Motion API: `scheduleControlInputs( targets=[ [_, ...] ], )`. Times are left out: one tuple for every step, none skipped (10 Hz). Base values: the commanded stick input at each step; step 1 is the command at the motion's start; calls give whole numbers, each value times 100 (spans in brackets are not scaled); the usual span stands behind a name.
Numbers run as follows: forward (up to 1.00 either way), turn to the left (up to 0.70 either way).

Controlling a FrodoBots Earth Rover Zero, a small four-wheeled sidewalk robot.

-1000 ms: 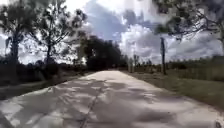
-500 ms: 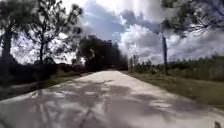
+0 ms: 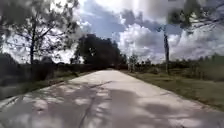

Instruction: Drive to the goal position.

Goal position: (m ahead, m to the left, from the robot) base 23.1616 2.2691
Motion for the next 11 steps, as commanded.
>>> scheduleControlInputs(
  targets=[
    [100,0],
    [100,0],
    [100,0],
    [100,0],
    [100,0],
    [100,0],
    [100,0],
    [100,4],
    [100,27],
    [100,27],
    [100,27]
  ],
)
